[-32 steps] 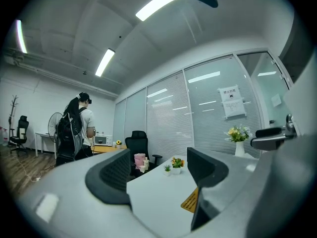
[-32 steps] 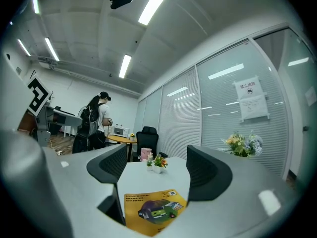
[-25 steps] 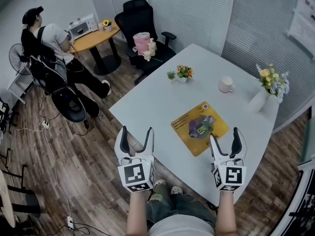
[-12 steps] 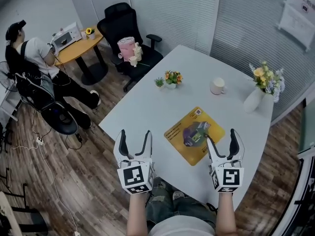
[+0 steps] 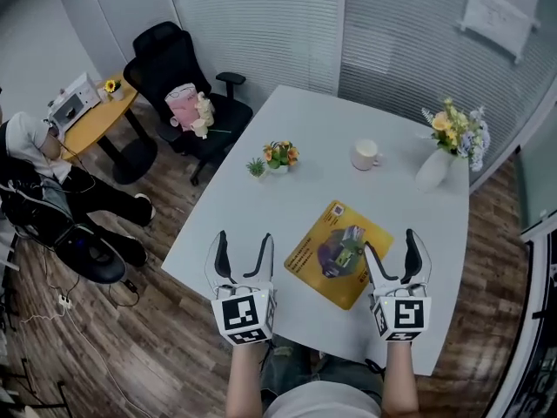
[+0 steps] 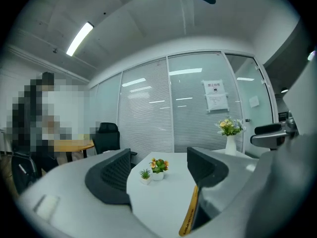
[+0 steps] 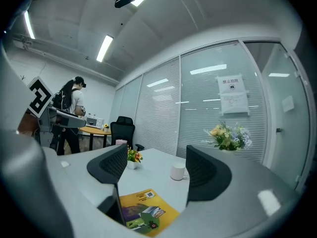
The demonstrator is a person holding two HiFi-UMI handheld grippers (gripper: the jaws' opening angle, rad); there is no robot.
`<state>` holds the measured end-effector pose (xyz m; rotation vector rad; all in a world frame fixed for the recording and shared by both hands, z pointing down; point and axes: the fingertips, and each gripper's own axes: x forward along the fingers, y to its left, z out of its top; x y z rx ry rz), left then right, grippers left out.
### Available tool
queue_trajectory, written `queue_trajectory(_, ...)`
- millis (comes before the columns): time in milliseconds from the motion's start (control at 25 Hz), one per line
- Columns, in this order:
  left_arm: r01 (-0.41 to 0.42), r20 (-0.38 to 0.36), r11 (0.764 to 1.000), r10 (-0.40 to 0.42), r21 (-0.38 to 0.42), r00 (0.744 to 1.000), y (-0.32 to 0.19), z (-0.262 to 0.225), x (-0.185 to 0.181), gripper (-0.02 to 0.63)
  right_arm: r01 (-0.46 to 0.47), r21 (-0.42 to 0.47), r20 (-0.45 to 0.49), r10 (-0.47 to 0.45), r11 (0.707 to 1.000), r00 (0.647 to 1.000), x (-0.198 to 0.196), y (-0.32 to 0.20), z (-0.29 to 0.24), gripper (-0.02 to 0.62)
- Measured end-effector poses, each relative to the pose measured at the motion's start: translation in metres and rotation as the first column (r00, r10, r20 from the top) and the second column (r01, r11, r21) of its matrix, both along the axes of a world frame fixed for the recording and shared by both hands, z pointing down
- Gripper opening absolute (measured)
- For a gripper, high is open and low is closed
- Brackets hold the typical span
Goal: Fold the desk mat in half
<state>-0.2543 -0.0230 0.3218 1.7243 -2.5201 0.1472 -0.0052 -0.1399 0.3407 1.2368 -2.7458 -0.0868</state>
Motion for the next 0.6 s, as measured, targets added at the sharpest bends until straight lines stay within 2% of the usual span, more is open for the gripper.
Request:
queue_trajectory(280,-0.145,-0.005,0.989,0.145,-0.028,0.989,-0.047,0.015,-0.014,0.342,-0.118,-0.013,-0.032,0.117,0.993,0.993,-0.002,-0.011,0.006,0.393)
queue_trajectory(600,-0.317,-0.008,0.947,0.317,-0.048,0.948,-0.092,0.025,-0.007,0.342,-0.223,-0.053,-0.076,0.218,0.973,0.973,0.006,-0.012,0.023,0.394)
